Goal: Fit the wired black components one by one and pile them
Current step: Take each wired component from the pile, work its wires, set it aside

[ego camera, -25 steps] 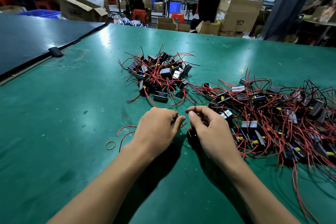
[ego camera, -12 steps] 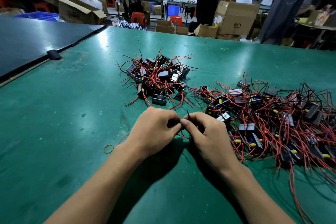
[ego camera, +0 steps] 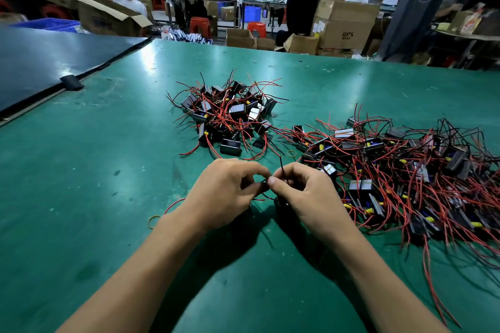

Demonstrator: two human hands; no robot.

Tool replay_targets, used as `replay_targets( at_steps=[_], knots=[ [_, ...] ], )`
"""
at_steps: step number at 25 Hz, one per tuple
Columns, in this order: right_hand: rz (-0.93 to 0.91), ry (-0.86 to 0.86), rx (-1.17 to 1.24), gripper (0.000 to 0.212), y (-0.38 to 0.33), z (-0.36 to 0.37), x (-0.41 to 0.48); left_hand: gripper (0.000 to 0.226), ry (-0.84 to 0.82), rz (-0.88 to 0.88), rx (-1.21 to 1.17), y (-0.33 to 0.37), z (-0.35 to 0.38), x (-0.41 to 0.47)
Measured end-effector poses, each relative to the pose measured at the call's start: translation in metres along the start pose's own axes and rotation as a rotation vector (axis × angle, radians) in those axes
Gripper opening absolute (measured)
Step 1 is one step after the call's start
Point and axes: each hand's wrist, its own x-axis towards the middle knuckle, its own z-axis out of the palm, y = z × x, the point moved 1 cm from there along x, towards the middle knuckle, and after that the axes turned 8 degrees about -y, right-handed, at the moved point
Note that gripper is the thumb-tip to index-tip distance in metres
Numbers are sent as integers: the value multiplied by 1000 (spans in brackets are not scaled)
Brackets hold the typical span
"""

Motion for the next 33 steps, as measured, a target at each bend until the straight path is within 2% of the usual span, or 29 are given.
replay_targets(
  at_steps=[7, 10, 14, 17, 20, 33],
  knots=[
    [-159, -82, -383, 12, -6, -9, -2, 12, -142, 49, 80, -1, -5, 2],
    [-80, -97, -271, 13, -6, -9, -1, 12, -98, 21, 49, 1, -2, 1],
    [1, -68, -69, 7, -6, -11, -1, 8, 31, -153, -163, 6, 6, 1],
    [-13, -32, -61, 10, -6, -12, -1, 3, 130, -299, -291, 6, 8, 2],
    [-19, -84, -88, 14, -6, -12, -1, 5, 166, -382, -428, 5, 8, 3],
    [-28, -81, -84, 15, -9, -10, -2, 12, 135, -412, -533, 9, 6, 3]
  ],
)
